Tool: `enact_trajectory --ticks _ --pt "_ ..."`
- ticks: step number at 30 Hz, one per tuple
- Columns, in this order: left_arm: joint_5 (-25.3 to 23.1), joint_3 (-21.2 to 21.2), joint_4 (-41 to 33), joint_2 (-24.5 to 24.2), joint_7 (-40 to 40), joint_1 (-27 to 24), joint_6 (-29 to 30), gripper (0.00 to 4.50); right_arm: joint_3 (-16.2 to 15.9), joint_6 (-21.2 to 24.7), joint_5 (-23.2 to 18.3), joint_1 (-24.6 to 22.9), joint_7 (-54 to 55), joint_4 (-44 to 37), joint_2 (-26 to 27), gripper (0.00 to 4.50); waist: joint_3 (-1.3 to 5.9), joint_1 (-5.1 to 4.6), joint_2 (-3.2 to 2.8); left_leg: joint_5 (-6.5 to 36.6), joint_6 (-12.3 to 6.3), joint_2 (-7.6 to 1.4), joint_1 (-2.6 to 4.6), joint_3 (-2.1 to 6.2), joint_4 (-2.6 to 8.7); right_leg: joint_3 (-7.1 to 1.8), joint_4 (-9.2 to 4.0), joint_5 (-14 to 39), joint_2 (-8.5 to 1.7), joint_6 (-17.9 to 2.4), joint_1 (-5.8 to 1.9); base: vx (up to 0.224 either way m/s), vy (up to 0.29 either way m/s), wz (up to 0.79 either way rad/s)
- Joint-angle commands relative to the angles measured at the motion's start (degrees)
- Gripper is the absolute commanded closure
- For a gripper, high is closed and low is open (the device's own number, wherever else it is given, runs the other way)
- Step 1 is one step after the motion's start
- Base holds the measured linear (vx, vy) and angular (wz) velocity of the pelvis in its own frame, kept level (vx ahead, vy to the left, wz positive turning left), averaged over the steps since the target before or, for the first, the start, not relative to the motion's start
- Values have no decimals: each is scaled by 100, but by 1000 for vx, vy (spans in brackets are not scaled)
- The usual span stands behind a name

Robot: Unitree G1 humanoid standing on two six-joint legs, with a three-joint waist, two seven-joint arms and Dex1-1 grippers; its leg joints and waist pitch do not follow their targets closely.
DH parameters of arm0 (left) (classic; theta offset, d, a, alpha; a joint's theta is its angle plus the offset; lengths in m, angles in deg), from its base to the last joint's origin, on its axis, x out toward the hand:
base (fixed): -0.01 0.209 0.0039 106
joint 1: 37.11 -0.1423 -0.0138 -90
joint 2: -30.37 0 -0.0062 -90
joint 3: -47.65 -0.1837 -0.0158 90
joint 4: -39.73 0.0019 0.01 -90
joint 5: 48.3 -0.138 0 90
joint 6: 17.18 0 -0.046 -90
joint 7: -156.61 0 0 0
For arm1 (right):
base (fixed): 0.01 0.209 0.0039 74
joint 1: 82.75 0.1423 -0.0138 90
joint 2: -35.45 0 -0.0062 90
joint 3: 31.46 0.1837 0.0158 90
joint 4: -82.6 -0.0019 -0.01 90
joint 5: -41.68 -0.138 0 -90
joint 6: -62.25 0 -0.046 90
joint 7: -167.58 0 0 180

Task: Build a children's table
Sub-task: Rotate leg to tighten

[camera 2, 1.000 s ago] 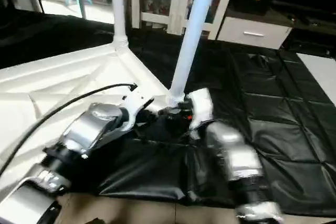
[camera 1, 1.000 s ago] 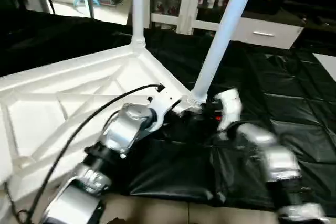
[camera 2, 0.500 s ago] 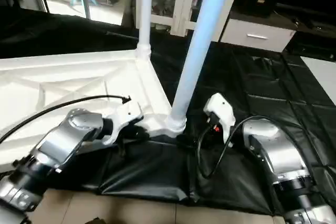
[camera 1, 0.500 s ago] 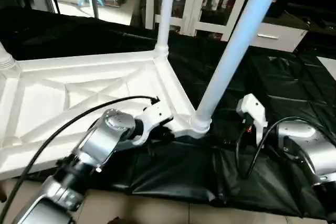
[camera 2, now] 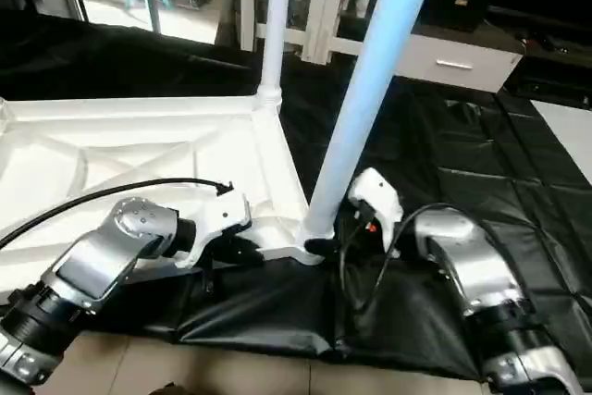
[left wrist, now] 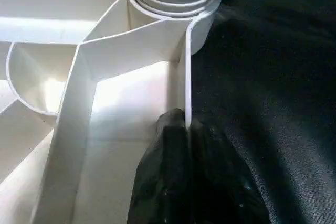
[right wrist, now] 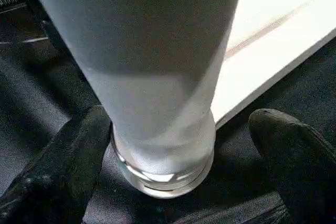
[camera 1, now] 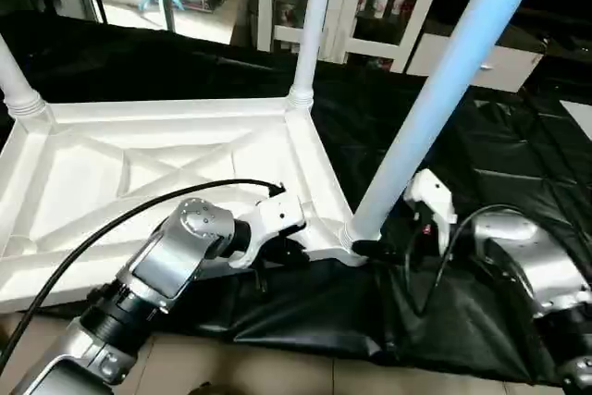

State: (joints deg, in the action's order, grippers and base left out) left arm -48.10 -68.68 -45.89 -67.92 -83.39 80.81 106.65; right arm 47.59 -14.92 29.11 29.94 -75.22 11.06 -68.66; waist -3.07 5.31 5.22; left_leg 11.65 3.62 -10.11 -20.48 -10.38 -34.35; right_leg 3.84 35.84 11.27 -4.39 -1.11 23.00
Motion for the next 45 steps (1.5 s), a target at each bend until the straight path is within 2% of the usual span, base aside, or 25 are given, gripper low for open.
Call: enact_trajectory --ticks 1,5,6,8,16,26,28,32,36,45 --pt "104 -209 -134 53 -234 -43 46 450 15 -95 106 75 -26 103 -34 2 334 -2 9 480 -361 -347 35 105 386 -309 -394 707 -445 -1276 -291 0 0 0" --pt "91 -226 -137 38 -242 -36 55 450 36 -282 92 207 -97 378 71 2 337 -16 10 487 -393 -340 32 102 379 -305 -390 685 -448 -1331 -293 0 0 0" --pt "91 -228 -139 35 -243 -37 58 450 25 -315 101 221 -111 422 78 29 340 -18 13 502 -388 -342 35 101 375 -304 -390 711 -448 -1332 -292 0 0 0" --pt "97 -238 -143 23 -243 -38 67 450 2 -374 97 245 -174 506 98 29 340 -13 8 510 -386 -341 34 100 373 -306 -390 717 -444 -1338 -296 0 0 0" --pt "99 -267 -176 -25 -242 -75 73 450 -43 -530 96 274 -341 722 159 107 345 -15 18 527 -384 -340 33 103 372 -303 -388 740 -446 -1334 -299 0 0 0" --pt "101 -305 -184 -78 -253 -88 84 450 -58 -640 132 242 -479 896 134 172 355 -12 17 454 -400 -341 37 103 365 -301 -365 587 -439 -1380 -302 0 0 0" --pt "102 -307 -189 -84 -253 -93 93 450 -11 -603 92 233 -472 919 155 177 353 -11 20 445 -412 -340 35 103 364 -301 -364 568 -441 -1390 -304 0 0 0" --pt "117 -282 -204 -92 -229 -109 119 450 290 -442 -191 200 -292 1021 332 181 348 -17 15 533 -396 -342 39 103 370 -299 -378 672 -443 -1397 -296 0 0 0" --pt "135 -263 -198 -101 -222 -111 126 450 293 -401 -239 76 -270 976 386 182 350 -8 -3 593 -323 -342 43 110 379 -301 -387 731 -443 -1351 -302 0 0 0" --pt "149 -231 -151 -92 -218 -80 130 450 339 -402 -215 -47 -205 982 451 183 351 -11 -6 636 -284 -342 49 111 384 -298 -387 718 -442 -1353 -303 0 0 0"
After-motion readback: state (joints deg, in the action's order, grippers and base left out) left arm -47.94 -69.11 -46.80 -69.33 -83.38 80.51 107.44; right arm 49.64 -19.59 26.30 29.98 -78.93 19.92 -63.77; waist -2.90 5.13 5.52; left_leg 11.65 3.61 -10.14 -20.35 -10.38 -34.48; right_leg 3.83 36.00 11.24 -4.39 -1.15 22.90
